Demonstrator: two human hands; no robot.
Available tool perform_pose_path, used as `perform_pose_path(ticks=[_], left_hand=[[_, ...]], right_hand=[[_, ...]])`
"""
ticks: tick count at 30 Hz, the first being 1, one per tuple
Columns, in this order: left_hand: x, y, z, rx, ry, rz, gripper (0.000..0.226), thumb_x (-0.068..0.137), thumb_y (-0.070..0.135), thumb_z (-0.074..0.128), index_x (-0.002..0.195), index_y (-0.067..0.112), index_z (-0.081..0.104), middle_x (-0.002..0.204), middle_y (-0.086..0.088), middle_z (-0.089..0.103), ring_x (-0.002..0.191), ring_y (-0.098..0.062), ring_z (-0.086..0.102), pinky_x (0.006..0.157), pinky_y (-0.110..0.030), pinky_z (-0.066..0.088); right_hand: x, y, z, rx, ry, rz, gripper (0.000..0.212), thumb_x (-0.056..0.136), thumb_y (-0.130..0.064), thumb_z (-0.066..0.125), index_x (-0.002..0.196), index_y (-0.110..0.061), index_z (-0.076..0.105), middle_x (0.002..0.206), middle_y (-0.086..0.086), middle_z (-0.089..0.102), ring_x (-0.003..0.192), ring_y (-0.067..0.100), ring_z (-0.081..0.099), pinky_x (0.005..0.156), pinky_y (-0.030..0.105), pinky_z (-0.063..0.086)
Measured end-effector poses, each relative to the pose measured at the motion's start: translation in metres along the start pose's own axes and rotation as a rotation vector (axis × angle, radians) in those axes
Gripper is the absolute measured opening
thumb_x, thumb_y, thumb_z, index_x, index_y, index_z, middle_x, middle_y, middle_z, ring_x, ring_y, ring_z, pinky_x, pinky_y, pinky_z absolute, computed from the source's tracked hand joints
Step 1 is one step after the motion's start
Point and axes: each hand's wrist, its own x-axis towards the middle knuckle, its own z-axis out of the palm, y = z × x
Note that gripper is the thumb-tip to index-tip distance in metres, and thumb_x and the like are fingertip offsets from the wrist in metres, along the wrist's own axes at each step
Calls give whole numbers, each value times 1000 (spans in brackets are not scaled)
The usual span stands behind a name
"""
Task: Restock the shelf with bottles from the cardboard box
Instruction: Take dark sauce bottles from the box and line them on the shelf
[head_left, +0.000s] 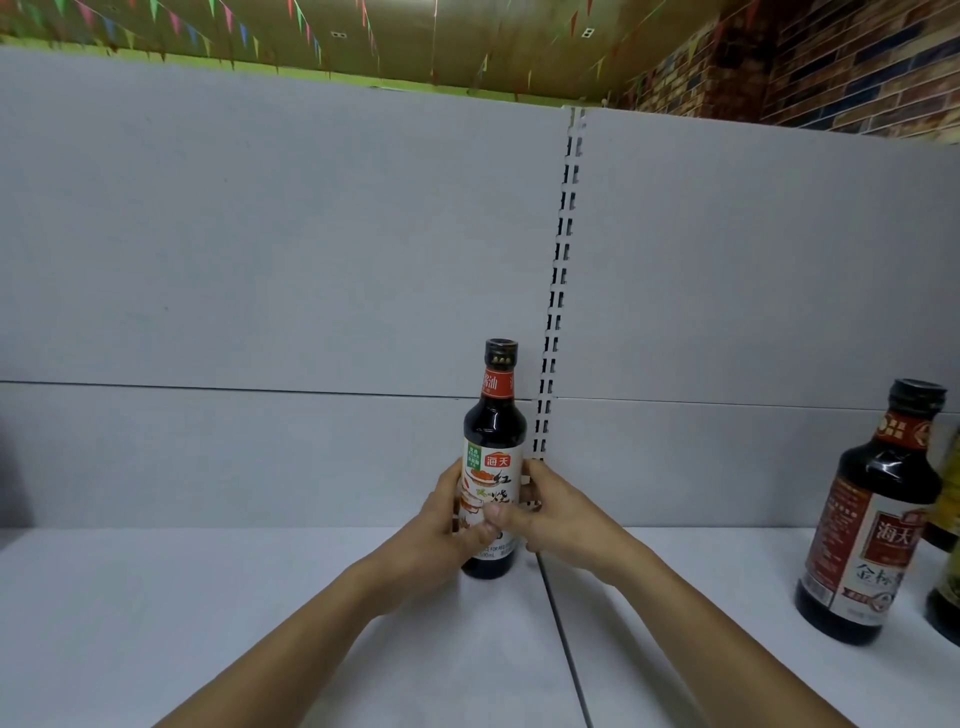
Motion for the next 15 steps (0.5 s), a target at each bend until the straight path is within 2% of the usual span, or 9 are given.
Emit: perform_pose_path(ticks=[2, 4, 5, 8, 10, 12, 15], left_hand=[[-2, 7, 5, 40, 59, -5, 71, 99, 20, 66, 150, 42, 22, 133, 17, 50, 112, 5, 56, 90, -14, 52], [-4, 12, 10, 69, 120, -24, 73, 96, 24, 71, 151, 41, 25, 139, 5, 44, 115, -6, 56, 102, -26, 51], [-7, 15, 13, 78, 143, -36, 74, 95, 25, 72, 150, 42, 25, 141, 1, 41, 117, -9, 54, 103, -28, 48], [-16, 23, 17, 110, 178, -57, 80, 94, 26, 72, 149, 46, 18, 139, 3, 32, 118, -12, 45, 97, -22, 38], [-23, 27, 18, 133, 199, -77, 92, 94, 29, 73, 157, 40, 7, 140, 4, 26, 119, -9, 38, 97, -23, 35], [-31, 31, 16, 140, 238, -88, 101, 92, 34, 74, 161, 37, 0, 150, 0, 25, 122, -9, 38, 99, -24, 37], [-45, 40, 11, 121, 342, -67, 103, 91, 42, 74, 161, 41, -2, 159, -3, 26, 141, -17, 40, 108, -33, 42]], right_hand=[[-4, -2, -2, -37, -29, 25, 48, 94, -40, 69, 134, -26, 46, 115, -12, 62, 104, 10, 63, 85, 32, 57], [-10, -4, -5, -75, -57, 54, 35, 96, -42, 65, 121, -20, 52, 100, -7, 64, 91, 13, 65, 79, 34, 59], [-13, -5, -7, -100, -71, 69, 31, 97, -43, 63, 112, -17, 57, 96, -1, 66, 86, 18, 66, 80, 37, 59], [-18, -6, -10, -227, -85, 56, 42, 97, -50, 59, 98, -9, 67, 103, 20, 71, 95, 34, 71, 86, 49, 59], [-24, -8, -11, -275, -78, 27, 40, 97, -52, 57, 95, -14, 66, 105, 17, 72, 97, 31, 70, 89, 49, 59], [-29, -10, -9, -278, -40, -23, 31, 96, -53, 57, 98, -23, 64, 101, 2, 72, 94, 20, 70, 89, 44, 59], [-39, -25, -4, -245, 34, -144, 25, 96, -50, 57, 103, -27, 66, 101, -8, 70, 95, 11, 68, 88, 40, 59]])
